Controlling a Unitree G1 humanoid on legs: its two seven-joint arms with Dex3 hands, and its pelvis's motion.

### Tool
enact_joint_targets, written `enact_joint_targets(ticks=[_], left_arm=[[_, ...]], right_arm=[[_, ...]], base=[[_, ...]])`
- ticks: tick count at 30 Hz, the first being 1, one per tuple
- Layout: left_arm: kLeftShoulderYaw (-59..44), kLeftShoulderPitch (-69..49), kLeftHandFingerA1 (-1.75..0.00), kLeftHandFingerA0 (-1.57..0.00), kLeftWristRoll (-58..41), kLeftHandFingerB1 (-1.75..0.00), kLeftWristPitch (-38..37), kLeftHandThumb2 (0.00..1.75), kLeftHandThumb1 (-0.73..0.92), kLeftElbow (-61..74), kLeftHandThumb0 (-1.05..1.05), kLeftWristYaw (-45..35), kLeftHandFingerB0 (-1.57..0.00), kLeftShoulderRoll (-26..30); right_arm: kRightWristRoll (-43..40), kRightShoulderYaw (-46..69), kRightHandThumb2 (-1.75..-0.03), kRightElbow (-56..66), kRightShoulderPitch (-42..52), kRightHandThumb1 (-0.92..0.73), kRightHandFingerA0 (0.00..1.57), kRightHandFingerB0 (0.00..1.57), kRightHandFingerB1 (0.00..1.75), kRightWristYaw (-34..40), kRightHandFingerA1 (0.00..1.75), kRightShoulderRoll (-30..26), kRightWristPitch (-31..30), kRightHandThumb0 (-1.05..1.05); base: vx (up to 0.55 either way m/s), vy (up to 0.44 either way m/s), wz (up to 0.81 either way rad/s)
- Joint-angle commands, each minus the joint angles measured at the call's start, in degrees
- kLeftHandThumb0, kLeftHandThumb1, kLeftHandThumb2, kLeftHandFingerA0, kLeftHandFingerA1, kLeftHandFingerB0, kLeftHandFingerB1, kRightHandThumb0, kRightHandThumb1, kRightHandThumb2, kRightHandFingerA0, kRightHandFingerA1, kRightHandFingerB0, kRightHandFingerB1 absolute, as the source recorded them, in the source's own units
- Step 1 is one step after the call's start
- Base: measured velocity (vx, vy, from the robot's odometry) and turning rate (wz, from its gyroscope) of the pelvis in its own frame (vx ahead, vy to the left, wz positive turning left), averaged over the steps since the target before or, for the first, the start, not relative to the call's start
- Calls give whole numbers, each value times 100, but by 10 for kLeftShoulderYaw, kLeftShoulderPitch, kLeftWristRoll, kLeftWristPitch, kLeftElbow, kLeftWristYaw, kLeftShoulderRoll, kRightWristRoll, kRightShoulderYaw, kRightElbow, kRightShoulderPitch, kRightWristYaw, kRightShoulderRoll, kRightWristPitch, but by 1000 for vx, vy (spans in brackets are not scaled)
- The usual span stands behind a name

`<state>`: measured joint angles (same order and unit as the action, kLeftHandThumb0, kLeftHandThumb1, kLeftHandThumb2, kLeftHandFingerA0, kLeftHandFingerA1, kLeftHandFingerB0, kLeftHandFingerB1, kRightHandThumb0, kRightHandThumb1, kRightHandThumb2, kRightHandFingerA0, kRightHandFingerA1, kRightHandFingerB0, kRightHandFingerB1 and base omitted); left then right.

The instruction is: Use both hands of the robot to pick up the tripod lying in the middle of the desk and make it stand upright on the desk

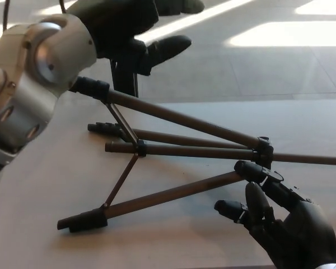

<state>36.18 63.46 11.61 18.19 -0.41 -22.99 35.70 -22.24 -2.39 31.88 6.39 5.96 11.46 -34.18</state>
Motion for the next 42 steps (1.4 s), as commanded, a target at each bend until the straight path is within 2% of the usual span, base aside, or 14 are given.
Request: enact_joint_targets(ticks=[1,2,3,4,22,26,27,28,31,32,34,39,40,42], left_arm=[[175,57,-34,0,254,-33,-44,60,63,-90,-95,-72,-10,-34],[184,59,-21,-1,255,-36,-37,96,47,-95,-82,-72,-9,-46],[193,61,-33,0,259,-31,-33,60,63,-100,-91,-71,-10,-55],[204,65,-15,-2,267,-34,-35,97,52,-106,-88,-71,-10,-60],[381,114,-5,0,442,0,-77,103,57,-233,-101,-25,-9,-79],[397,112,-2,0,458,0,-63,101,57,-261,-100,13,-11,-81],[401,113,-21,0,461,-31,-65,62,67,-266,-99,22,0,-81],[406,114,-5,0,469,-7,-69,102,55,-277,-97,44,-15,-80],[415,113,-9,0,480,-13,-65,100,52,-299,-93,83,-13,-81],[416,113,-16,0,482,-31,-65,59,66,-302,-95,86,0,-81],[425,114,-3,-1,496,-21,-62,98,52,-317,-94,123,-6,-80],[432,99,-41,-2,506,-46,-43,82,42,-359,-73,220,-18,-94],[436,91,-56,-6,508,-50,-35,89,29,-369,-36,236,0,-102],[432,81,-59,-13,505,-41,-17,57,55,-387,-55,264,-21,-118]], right_arm=[[32,-24,-60,-19,34,-67,64,55,62,44,89,13,-23,-74],[33,-27,-60,-19,39,-67,62,55,63,41,90,9,-21,-74],[35,-29,-60,-19,43,-67,62,56,63,43,89,8,-20,-74],[32,-28,-60,-18,45,-67,61,55,63,43,90,7,-23,-74],[8,-22,-61,-31,73,-68,63,56,62,32,94,8,-31,-72],[6,-25,-61,-33,80,-69,61,56,63,29,94,9,-24,-71],[7,-26,-61,-33,81,-69,61,56,62,29,93,9,-23,-70],[5,-25,-61,-33,83,-68,63,54,61,30,95,12,-22,-70],[4,-24,-61,-33,86,-68,63,54,61,32,95,14,-21,-70],[6,-27,-61,-33,87,-69,61,53,62,29,95,12,-17,-70],[4,-27,-61,-34,87,-68,62,55,61,29,96,13,-15,-70],[10,-37,-61,-28,100,-70,61,57,64,27,95,8,-13,-70],[11,-44,-61,-24,109,-69,61,56,61,26,94,7,-7,-70],[11,-44,-61,-22,111,-69,61,56,61,29,93,10,-7,-71]], base=[[0,0,0],[0,0,0],[0,0,0],[0,0,0],[0,0,0],[0,0,0],[0,0,0],[0,0,0],[0,0,0],[0,0,0],[0,0,0],[0,0,0],[0,0,0],[0,0,0]])
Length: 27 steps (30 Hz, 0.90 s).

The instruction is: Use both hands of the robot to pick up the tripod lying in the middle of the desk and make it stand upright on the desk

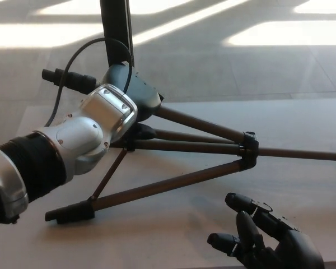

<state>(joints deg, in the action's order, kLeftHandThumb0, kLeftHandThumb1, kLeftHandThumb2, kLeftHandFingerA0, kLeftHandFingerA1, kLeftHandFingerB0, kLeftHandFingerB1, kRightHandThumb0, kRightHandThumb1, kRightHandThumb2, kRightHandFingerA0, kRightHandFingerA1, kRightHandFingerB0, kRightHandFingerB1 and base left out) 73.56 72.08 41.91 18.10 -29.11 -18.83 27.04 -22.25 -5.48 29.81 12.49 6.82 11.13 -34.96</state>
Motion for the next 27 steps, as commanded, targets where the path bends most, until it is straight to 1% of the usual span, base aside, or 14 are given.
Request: enact_joint_targets(ticks=[1,2,3,4,6,9,10,12,13,15,18,19,22,27], left_arm=[[57,-8,-63,-25,201,-49,-14,80,43,-114,-59,249,-18,-40],[58,-8,-63,-25,203,-49,-17,80,43,-123,-59,266,-18,-45],[47,-7,-89,-66,190,-41,-39,56,52,-136,-50,318,-34,-55],[42,-3,-100,-80,184,-53,-52,76,41,-142,-52,335,-28,-61],[40,2,-146,-95,180,-59,-60,58,52,-147,-47,348,-24,-73],[18,0,-136,-118,151,-61,-93,84,40,-156,-55,372,-28,-92],[12,-4,-153,-102,144,-54,-102,61,57,-159,-53,385,-32,-95],[-4,-10,-134,-120,121,-63,-124,93,50,-163,-58,390,-34,-101],[-7,-12,-154,-99,115,-65,-124,63,63,-162,-54,377,-48,-106],[-19,-19,-135,-110,98,-69,-124,85,49,-162,-58,361,-54,-115],[-28,-26,-147,-96,92,-67,-106,62,63,-171,-53,356,-87,-126],[-19,-30,-150,-96,107,-66,-85,61,55,-179,-50,364,-84,-130],[-3,-32,-145,-97,129,-58,-54,57,50,-190,-40,354,-74,-133],[-50,-57,-161,-97,93,-64,-74,57,43,-170,-35,358,-85,-120]], right_arm=[[10,-14,-61,0,51,-69,60,56,61,23,94,14,-2,-71],[9,-13,-61,2,51,-69,60,56,61,23,94,13,-4,-71],[11,-10,-61,2,49,-69,61,58,62,24,93,10,-6,-70],[10,-7,-89,2,47,-52,62,56,67,26,88,10,-8,-72],[11,-5,-60,0,42,-69,63,61,64,28,94,9,-9,-69],[12,-5,-61,-4,39,-69,63,59,63,33,96,16,-6,-67],[12,-5,-60,-5,40,-69,64,60,63,34,96,18,-5,-66],[6,-4,-61,-7,41,-69,62,59,64,31,97,21,-5,-65],[4,-4,-60,-7,42,-70,62,61,64,34,96,24,-5,-65],[2,-1,-61,-8,41,-69,61,59,63,35,96,24,-9,-65],[11,-4,-60,-13,36,-70,63,62,64,35,95,19,-4,-66],[12,-4,-90,-15,34,-53,66,57,68,36,90,19,-4,-69],[13,-4,-61,-20,28,-70,65,60,64,30,96,14,0,-65],[14,-4,-61,-20,19,-70,65,61,63,36,94,15,-4,-65]], base=[[0,0,0],[0,0,0],[0,0,0],[0,0,0],[0,0,0],[0,0,0],[0,0,0],[0,0,0],[0,0,0],[0,0,0],[0,0,0],[0,0,0],[0,0,0],[0,0,0]])
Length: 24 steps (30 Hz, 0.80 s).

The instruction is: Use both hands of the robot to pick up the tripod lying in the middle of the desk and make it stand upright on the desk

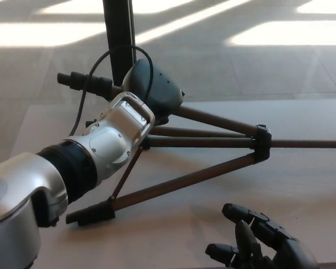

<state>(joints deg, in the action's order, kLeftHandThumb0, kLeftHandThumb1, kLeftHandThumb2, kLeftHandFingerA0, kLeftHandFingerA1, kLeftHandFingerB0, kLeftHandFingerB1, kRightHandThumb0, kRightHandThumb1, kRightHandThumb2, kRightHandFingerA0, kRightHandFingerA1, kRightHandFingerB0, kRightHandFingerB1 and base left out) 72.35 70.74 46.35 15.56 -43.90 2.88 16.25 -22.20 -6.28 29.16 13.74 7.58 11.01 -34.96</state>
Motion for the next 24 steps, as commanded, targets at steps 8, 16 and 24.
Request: enact_joint_targets(ticks=[8,16,24], left_arm=[[-68,-31,-167,-97,68,-63,-81,60,47,-30,-40,136,-81,9],[-128,-27,-174,-94,73,-71,-101,56,46,15,-37,98,-85,38],[-172,-18,-170,-97,83,-67,-117,59,43,81,-39,59,-89,70]], right_arm=[[-22,60,-59,-88,-101,-66,39,39,49,39,92,35,-26,-69],[-89,175,-59,-240,-285,-61,22,26,44,84,71,74,-18,-70],[-108,259,-83,-364,-405,-48,14,21,54,132,62,104,44,-65]], base=[[0,0,0],[0,0,0],[0,0,0]])
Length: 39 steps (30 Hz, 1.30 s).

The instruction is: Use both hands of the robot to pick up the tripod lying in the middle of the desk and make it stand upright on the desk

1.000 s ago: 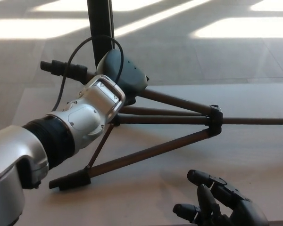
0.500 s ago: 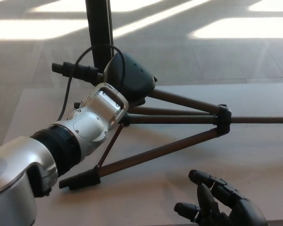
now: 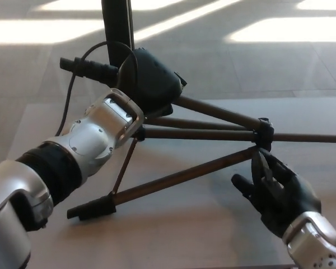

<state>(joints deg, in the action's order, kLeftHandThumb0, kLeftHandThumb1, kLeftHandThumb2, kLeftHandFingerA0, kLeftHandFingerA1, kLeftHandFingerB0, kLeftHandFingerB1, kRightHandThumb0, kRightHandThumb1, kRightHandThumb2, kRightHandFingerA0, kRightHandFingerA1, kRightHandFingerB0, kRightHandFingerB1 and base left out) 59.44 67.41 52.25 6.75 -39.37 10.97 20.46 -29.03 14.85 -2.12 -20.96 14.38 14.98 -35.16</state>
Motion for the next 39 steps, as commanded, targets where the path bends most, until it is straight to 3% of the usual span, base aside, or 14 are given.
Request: enact_joint_targets(ticks=[1,2,3,8,13,16,17,21,26,29,30,32,34,39], left_arm=[[-48,15,-171,-97,33,-68,-27,58,44,42,-36,-28,-89,30],[-48,14,-171,-98,43,-70,-22,59,44,42,-35,-23,-92,30],[-52,13,-172,-98,48,-69,-23,57,43,46,-34,-22,-91,32],[-70,15,-171,-99,47,-61,-35,57,42,51,-32,-29,-88,34],[-84,24,-172,-92,47,-69,-35,56,45,42,-26,-18,-89,25],[-81,26,-175,-105,58,-80,-30,58,45,32,-31,2,-95,18],[-77,30,-170,-92,62,-79,-27,57,44,29,-31,-5,-96,16],[-87,27,-174,-93,51,-74,-24,55,45,31,-28,-9,-90,9],[-103,35,-171,-92,30,-70,-23,55,43,25,-25,-18,-89,-9],[-110,50,-170,-94,32,-70,-24,56,44,16,-22,-16,-88,-28],[-113,57,-174,-97,34,-71,-26,55,44,15,-21,-13,-87,-30],[-114,59,-174,-95,39,-72,-26,55,42,11,-22,-9,-88,-37],[-110,71,-175,-96,58,-76,-19,55,43,2,-22,6,-89,-43],[-116,80,-174,-98,56,-73,-27,56,44,1,-21,4,-89,-54]], right_arm=[[-39,45,-59,-49,-58,-64,12,25,49,73,70,69,42,-61],[-39,43,-83,-47,-52,-50,14,20,53,75,64,74,43,-61],[-39,42,-59,-46,-47,-65,12,26,47,89,68,83,38,-56],[-27,-1,-59,-47,10,-64,13,23,45,89,69,100,11,-60],[-15,-83,-60,-42,104,-66,12,25,53,66,72,130,12,-57],[-18,-127,-59,-37,151,-65,16,27,52,67,78,139,-4,-58],[-8,-161,-59,-40,172,-65,21,30,53,65,79,133,-21,-62],[-14,-200,-57,-64,192,-60,25,30,54,47,82,114,-38,-63],[-22,-190,-58,-112,151,-62,15,28,51,40,77,99,-47,-65],[-26,-167,-57,-141,124,-60,9,21,50,40,76,100,-9,-69],[-41,-145,-83,-155,94,-45,9,17,53,33,64,94,-9,-72],[-48,-134,-83,-162,85,-44,6,17,53,39,62,95,0,-70],[-69,-81,-83,-201,16,-47,5,20,52,77,59,95,1,-70],[-92,-48,-85,-240,-32,-48,1,11,52,81,55,85,22,-76]], base=[[0,0,6],[0,0,0],[0,0,0],[0,0,0],[0,0,0],[0,0,0],[0,0,0],[0,0,0],[0,0,0],[0,0,0],[0,0,0],[0,0,0],[0,0,0],[0,0,0]])
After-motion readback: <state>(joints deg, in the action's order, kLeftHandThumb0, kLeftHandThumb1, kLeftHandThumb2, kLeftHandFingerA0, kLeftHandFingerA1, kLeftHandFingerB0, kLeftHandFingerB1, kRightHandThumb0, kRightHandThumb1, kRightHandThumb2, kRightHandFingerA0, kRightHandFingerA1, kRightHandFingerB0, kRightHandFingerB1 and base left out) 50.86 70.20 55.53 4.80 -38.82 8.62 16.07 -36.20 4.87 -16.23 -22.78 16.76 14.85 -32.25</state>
